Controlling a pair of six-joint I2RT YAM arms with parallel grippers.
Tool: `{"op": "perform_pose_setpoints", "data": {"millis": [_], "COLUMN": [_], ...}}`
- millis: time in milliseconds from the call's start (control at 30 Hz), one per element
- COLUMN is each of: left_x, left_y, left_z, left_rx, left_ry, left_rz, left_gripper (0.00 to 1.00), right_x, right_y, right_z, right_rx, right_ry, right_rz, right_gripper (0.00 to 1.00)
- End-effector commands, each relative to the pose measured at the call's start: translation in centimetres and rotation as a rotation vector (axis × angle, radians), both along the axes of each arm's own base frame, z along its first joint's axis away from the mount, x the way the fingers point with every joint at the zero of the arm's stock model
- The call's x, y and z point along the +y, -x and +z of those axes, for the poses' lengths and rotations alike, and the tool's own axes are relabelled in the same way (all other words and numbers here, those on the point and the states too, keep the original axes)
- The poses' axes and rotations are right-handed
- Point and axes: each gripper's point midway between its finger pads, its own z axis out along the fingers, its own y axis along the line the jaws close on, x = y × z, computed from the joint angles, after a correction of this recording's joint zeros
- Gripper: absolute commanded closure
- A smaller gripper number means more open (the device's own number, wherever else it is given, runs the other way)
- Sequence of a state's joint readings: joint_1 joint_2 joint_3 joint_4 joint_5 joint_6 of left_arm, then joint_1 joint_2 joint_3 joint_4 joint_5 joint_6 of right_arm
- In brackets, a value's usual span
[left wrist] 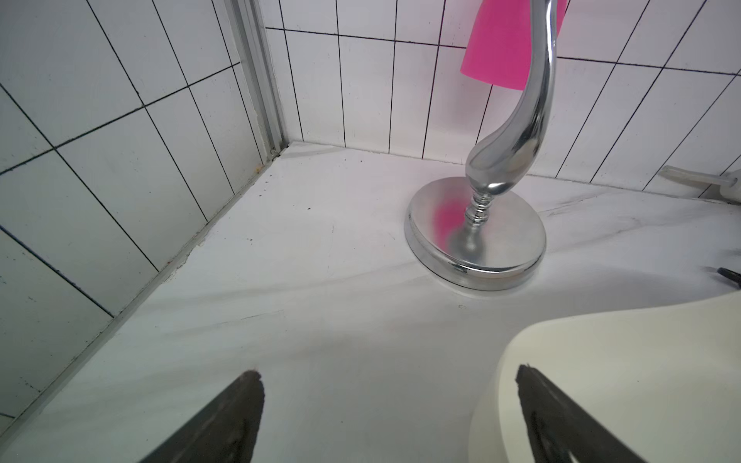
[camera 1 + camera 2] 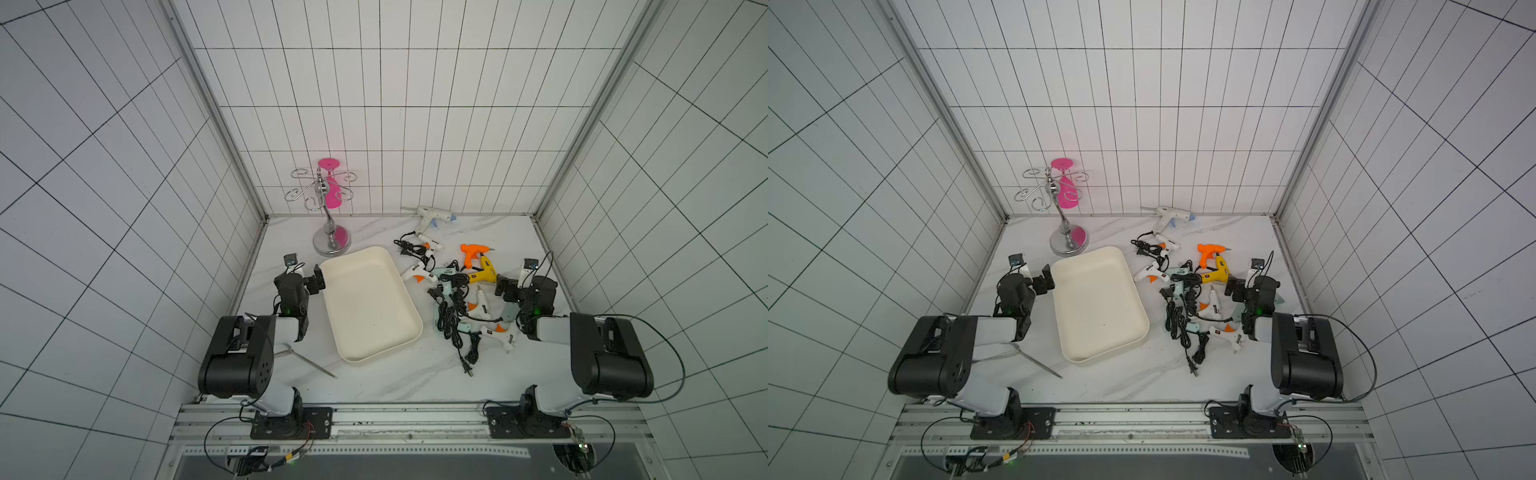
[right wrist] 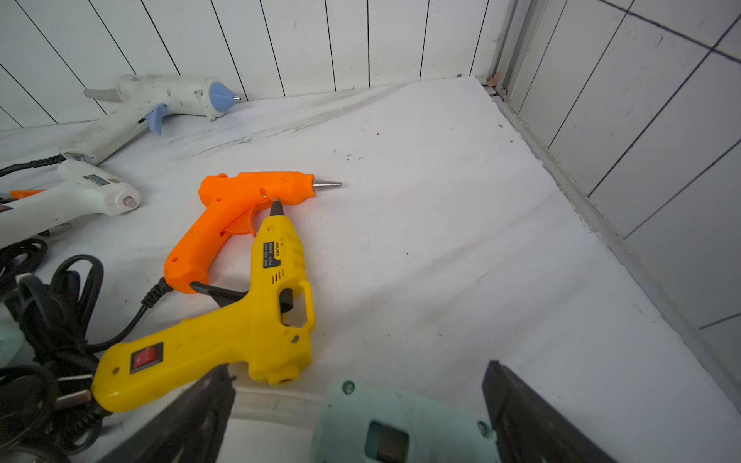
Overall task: Put the hot melt glue gun into the storage box
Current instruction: Adjust the storage box at the center of the board.
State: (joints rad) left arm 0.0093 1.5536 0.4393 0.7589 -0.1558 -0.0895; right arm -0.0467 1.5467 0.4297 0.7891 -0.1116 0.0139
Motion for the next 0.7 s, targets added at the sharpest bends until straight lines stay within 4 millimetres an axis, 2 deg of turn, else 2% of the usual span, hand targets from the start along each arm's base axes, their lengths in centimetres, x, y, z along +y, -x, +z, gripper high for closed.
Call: {"op": "perform_pose_setpoints", "data": {"millis": [0,433,467,500,600,667], "left_x": [-0.2,-0.1,0.0,0.2,1.1,1.2], "left_y": [-0.5,-0.4,-0.4,-0.7,-0.4,0.0], "left_z": [0.2,0.2,0.6,1.7,4.1,5.9], "left_rx": [-0.006,-0.007,-0.02,-0.055,0.026,0.077], "left_ry": [0.011,0.013,0.008,-0.005,-0.011,0.036], "left_rz": [-0.011,-0.01,-0.004,0.011,0.101,0.149], "left_gripper": [0.01,0.01,0.01,0.01,0.01,0.02], "right_x": [-0.3,-0.5,-1.1,-2.5,-5.6,-5.9], "right_y": [-0.3,-0.4,-0.5,-0.5,-0.2,-0.7], "right_z": [0.8,0.9,1.3,1.8,4.5,6.7], "right_rx": [-0.027,-0.03,-0.041,-0.026,0.057,0.103], "right_ry": [0.004,0.002,0.004,0.003,0.008,-0.05], "right_rz": [-0.006,-0.011,-0.052,-0.141,-0.344,-0.369], "right_gripper": [0.01,0.0,0.0,0.0,0.0,0.01]}}
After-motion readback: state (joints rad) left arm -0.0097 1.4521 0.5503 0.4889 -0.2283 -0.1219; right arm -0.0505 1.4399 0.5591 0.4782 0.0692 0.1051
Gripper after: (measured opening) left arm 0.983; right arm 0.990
